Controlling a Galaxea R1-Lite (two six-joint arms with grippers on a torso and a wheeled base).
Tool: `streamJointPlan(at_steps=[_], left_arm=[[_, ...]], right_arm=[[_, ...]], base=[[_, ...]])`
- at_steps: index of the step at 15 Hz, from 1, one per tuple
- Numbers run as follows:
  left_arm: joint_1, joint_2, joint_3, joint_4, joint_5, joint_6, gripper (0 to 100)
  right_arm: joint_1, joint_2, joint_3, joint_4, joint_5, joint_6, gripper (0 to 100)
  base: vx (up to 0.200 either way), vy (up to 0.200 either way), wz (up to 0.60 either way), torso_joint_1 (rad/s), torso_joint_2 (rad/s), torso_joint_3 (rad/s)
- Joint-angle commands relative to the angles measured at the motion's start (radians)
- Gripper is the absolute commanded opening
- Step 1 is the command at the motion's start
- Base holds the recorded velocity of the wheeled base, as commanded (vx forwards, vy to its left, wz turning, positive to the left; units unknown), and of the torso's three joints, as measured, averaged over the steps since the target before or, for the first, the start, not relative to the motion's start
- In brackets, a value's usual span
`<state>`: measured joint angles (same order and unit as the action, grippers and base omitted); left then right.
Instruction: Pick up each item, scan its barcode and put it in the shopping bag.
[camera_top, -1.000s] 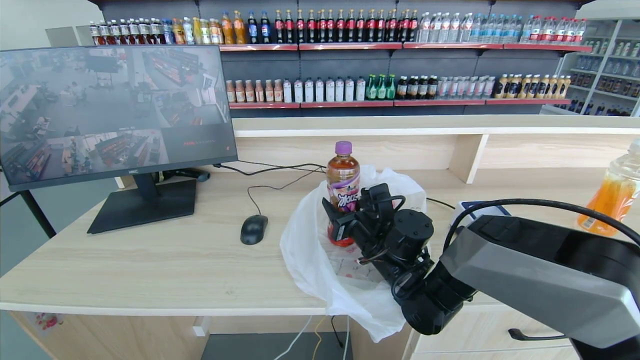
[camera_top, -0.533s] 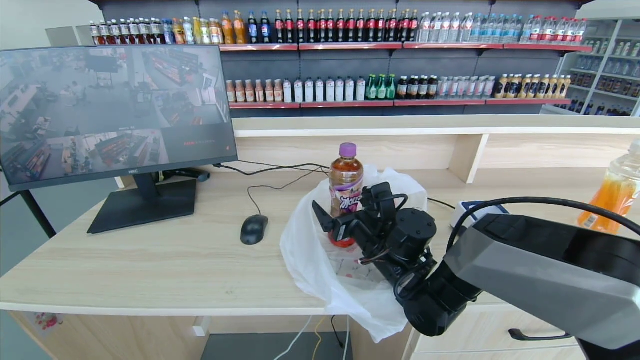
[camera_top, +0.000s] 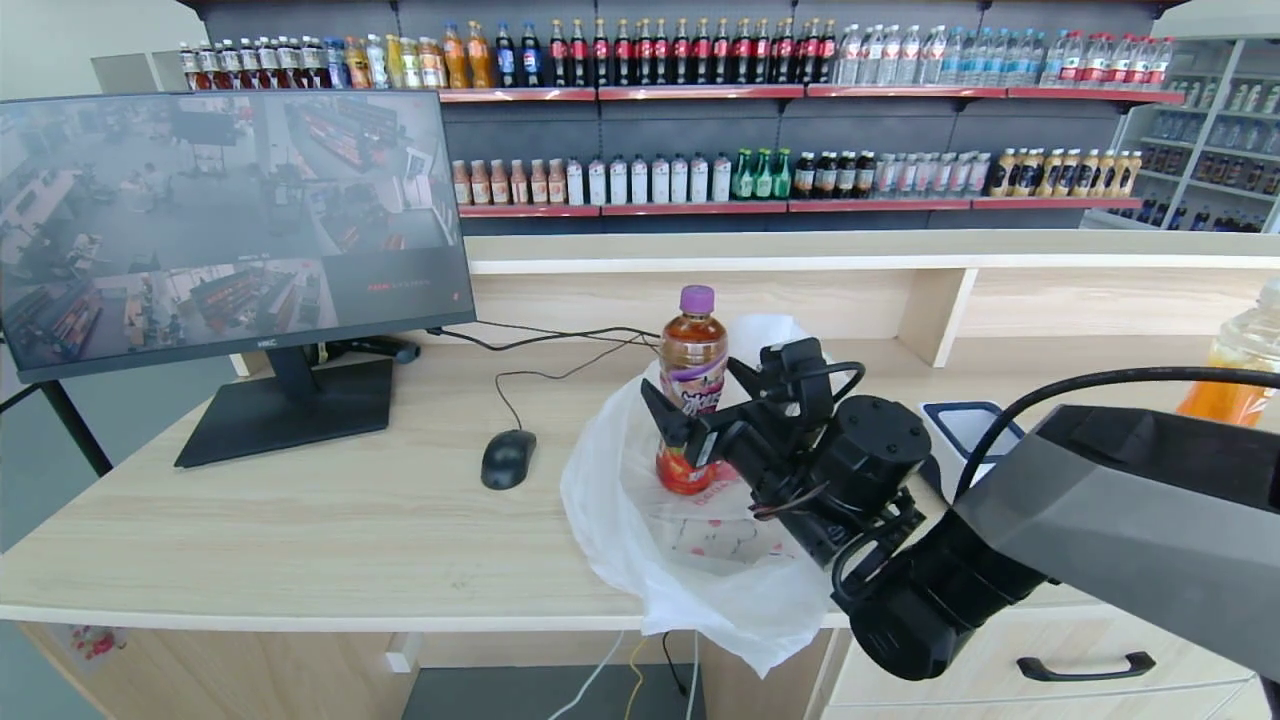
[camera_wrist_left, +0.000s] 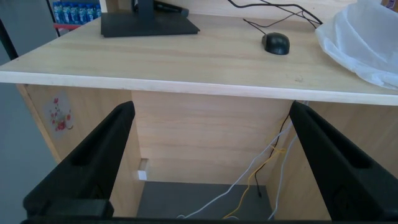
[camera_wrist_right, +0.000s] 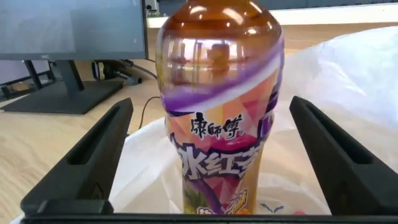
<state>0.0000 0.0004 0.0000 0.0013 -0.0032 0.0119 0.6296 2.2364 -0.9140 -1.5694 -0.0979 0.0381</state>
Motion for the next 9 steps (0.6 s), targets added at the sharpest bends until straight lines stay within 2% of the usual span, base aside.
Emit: streamJointPlan(at_steps=[1, 4, 7, 9], left_arm=[[0.0, 0.0, 0.0, 0.0, 0.0, 0.0, 100], [0.0, 0.0, 0.0, 0.0, 0.0, 0.0, 100], [0.0, 0.0, 0.0, 0.0, 0.0, 0.0, 100], [0.0, 0.0, 0.0, 0.0, 0.0, -0.001, 100]], right_arm=[[0.001, -0.095, 0.072, -0.001, 0.0, 0.0, 100], [0.009, -0.198, 0.172, -0.001, 0.0, 0.006, 100], [0.01, -0.25, 0.198, -0.001, 0.0, 0.002, 100], [0.009, -0.359, 0.343, -0.001, 0.0, -0.014, 100]], base=[[0.0, 0.0, 0.0, 0.0, 0.0, 0.0], [0.0, 0.0, 0.0, 0.0, 0.0, 0.0], [0.0, 0.0, 0.0, 0.0, 0.0, 0.0], [0.0, 0.0, 0.0, 0.0, 0.0, 0.0]])
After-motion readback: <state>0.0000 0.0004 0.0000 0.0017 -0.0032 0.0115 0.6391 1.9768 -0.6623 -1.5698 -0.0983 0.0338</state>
